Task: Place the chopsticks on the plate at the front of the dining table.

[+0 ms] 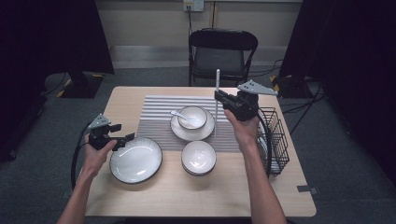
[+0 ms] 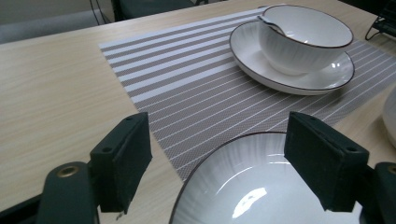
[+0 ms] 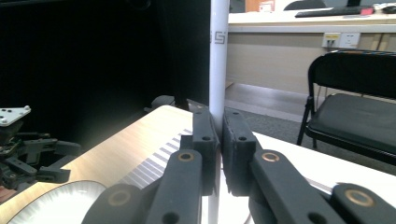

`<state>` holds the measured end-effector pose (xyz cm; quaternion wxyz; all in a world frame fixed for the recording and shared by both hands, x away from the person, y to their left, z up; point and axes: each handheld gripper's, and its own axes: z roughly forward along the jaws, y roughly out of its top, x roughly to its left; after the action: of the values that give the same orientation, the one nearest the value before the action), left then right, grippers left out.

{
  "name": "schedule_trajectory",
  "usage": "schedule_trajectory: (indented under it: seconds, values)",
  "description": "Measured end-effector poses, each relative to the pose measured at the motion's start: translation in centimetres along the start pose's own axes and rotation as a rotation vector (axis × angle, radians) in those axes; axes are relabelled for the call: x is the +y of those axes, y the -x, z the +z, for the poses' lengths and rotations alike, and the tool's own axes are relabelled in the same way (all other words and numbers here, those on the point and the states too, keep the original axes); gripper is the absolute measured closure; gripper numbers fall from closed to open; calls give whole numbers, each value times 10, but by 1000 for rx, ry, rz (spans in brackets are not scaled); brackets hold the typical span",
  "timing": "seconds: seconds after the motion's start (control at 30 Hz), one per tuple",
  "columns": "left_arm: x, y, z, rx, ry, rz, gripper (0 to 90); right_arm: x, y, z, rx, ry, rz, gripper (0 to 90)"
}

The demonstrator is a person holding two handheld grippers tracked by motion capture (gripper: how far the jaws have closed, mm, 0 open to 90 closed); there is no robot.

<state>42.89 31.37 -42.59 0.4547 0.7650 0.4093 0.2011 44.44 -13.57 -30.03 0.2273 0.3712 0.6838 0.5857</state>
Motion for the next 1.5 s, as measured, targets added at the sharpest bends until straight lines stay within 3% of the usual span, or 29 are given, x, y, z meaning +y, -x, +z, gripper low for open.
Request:
schedule_trajectory:
  seconds: [0.13, 0.23, 0.33, 0.63, 0.83, 1.1, 1.2, 1.33, 1.4, 1.5]
  values:
    - [7, 10, 5, -45, 13, 26, 267, 0, -9, 7, 12, -10, -7, 851]
    - [11, 20, 8, -38, 16, 66, 265, 2, -13, 11, 23, -8, -11, 851]
    - [16, 25, 10, -95, 28, 55, 289, 3, -19, 15, 39, -7, -16, 851]
    - [26, 41, 21, -179, 58, 79, 350, 8, -35, 30, 87, -12, -30, 851]
    - [32, 50, 25, -239, 106, 56, 373, 11, -45, 37, 122, -10, -40, 851]
    - [40, 60, 29, -320, 128, 68, 350, 11, -60, 50, 167, -18, -48, 851]
    - [45, 63, 27, -323, 137, 99, 353, 12, -66, 55, 180, -19, -50, 851]
    - [51, 66, 28, -365, 189, 71, 358, 13, -73, 62, 197, -20, -54, 851]
    - [54, 69, 31, -383, 181, 73, 365, 13, -77, 65, 211, -16, -54, 851]
    - [60, 74, 32, -377, 192, 114, 392, 13, -83, 68, 222, -17, -58, 851]
